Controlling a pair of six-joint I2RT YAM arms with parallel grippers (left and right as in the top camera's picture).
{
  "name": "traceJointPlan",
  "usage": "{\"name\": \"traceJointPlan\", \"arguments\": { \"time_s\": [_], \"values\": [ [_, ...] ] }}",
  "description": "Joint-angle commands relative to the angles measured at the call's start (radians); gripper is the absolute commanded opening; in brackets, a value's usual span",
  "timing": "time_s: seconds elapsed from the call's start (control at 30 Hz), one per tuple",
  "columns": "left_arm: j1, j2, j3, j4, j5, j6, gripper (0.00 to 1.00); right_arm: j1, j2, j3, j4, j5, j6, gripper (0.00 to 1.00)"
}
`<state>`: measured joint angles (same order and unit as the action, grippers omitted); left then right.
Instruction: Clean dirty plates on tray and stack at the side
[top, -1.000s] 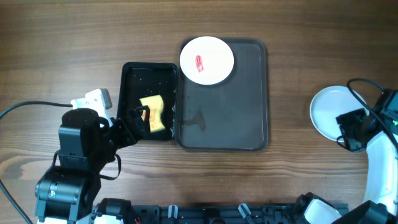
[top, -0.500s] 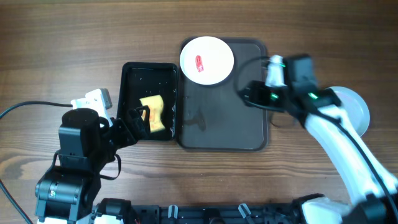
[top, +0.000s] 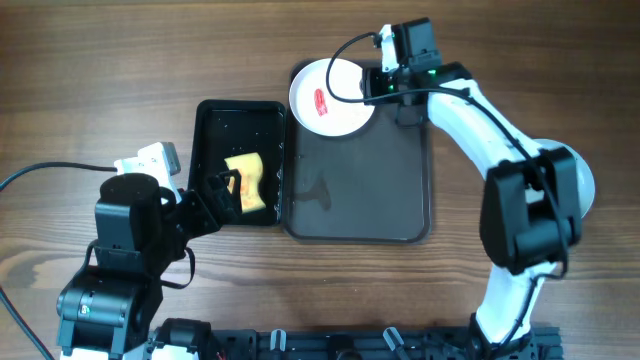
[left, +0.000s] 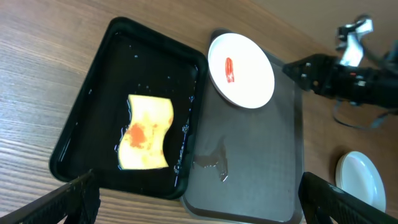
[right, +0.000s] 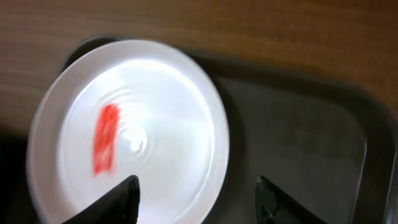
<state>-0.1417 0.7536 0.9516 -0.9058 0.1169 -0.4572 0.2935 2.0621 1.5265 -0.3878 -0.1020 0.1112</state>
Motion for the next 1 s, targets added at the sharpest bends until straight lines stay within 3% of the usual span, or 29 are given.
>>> {"name": "traceJointPlan", "arguments": {
  "time_s": [0.0, 0.3, 0.43, 0.63, 0.77, 0.97],
  "values": [
    [0.007, -0.001, 0.011, 0.002, -0.006, -0.002, 1.00, 0.000, 0.065, 0.023, 0.068, 0.061, -0.079, 0.54],
    [0.007, -0.001, 0.011, 0.002, -0.007, -0.002, 1.00, 0.000, 0.158, 0.020, 0.082, 0.061, -0.060, 0.33],
    [0.007, -0.001, 0.011, 0.002, -0.006, -0.002, 1.00, 0.000, 0.164, 0.020, 0.068, 0.057, -0.014, 0.04],
    [0.007, -0.001, 0.011, 0.002, -0.006, -0.002, 1.00, 0.000, 0.070, 0.020, -0.047, 0.057, 0.095, 0.04],
    [0.007, -0.001, 0.011, 0.002, -0.006, -0.002, 1.00, 0.000, -0.058, 0.020, -0.216, 0.057, 0.151, 0.04],
    [0.007, -0.001, 0.011, 0.002, -0.006, -0.002, 1.00, 0.001, -0.212, 0.019, -0.552, 0.058, 0.380, 0.04]
  ]
}}
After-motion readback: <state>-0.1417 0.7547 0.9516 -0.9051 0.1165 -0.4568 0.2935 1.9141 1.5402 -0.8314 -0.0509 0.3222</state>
